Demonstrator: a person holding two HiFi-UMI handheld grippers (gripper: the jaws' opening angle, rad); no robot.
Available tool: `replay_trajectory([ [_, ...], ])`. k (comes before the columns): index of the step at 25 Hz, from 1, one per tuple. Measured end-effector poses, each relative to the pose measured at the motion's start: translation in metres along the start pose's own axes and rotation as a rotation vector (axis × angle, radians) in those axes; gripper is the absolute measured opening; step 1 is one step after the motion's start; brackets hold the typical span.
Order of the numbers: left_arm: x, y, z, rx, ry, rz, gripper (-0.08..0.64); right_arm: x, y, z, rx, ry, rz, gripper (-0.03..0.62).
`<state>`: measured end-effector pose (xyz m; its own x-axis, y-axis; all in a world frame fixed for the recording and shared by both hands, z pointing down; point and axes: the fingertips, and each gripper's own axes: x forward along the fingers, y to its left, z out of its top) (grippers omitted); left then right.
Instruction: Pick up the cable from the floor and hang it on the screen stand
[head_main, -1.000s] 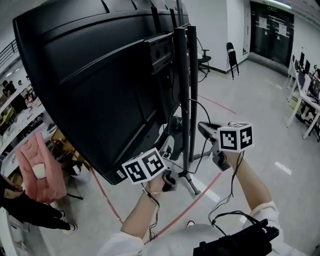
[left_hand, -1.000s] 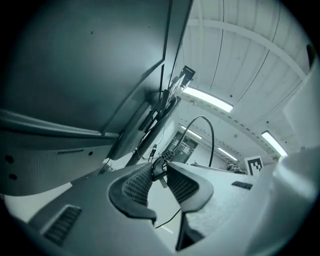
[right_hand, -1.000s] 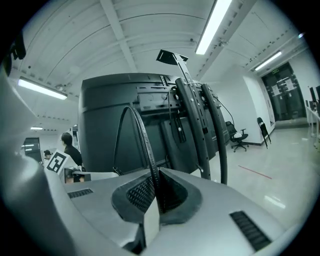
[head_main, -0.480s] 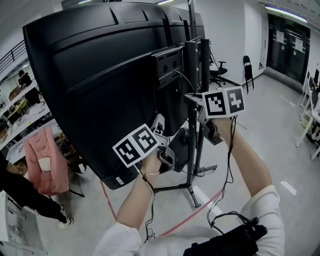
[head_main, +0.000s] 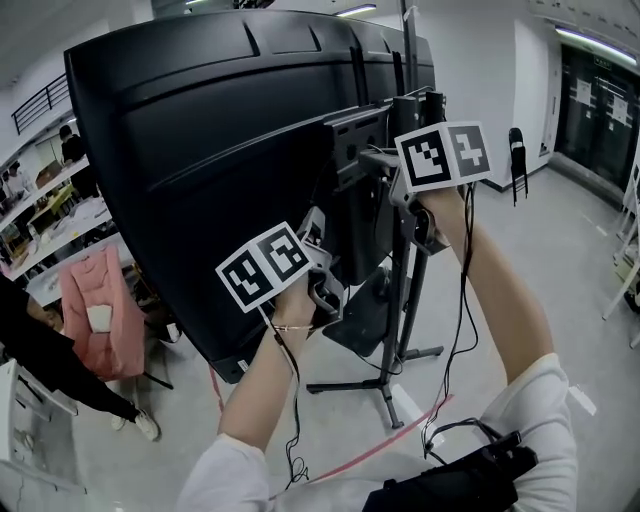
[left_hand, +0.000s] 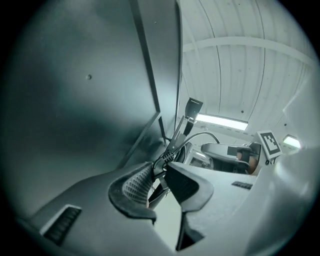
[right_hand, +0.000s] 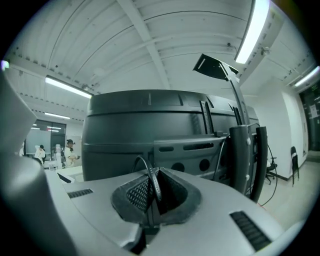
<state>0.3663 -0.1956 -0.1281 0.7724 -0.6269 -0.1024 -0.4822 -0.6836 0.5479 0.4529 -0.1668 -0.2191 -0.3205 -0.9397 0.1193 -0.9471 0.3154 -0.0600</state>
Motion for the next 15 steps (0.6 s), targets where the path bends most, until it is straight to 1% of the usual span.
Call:
replay_trajectory([
  [4,0.0,-0.009,0.027,0.033,-0.053,-0.009,0.092,0.0,0.002,0.031,-0.075,-0.018,-0.022,0.014],
  [9,0.008,-0.021,0.055,0.018,-0.1,-0.022,0.092,0.01,0.0,0.072,-0.106,-0.024,-0.043,0.014],
  [11,0.013,-0.019,0.058,0.023,-0.103,-0.004,0.092,0.019,-0.005,0.08,-0.122,0.0,-0.066,0.014],
  [13,0.018,-0.016,0.054,0.031,-0.097,0.015,0.092,0.026,-0.012,0.083,-0.135,0.037,-0.103,0.014],
  [15,0.022,-0.013,0.047,0.037,-0.094,0.029,0.092,0.031,-0.019,0.082,-0.149,0.067,-0.122,0.015],
])
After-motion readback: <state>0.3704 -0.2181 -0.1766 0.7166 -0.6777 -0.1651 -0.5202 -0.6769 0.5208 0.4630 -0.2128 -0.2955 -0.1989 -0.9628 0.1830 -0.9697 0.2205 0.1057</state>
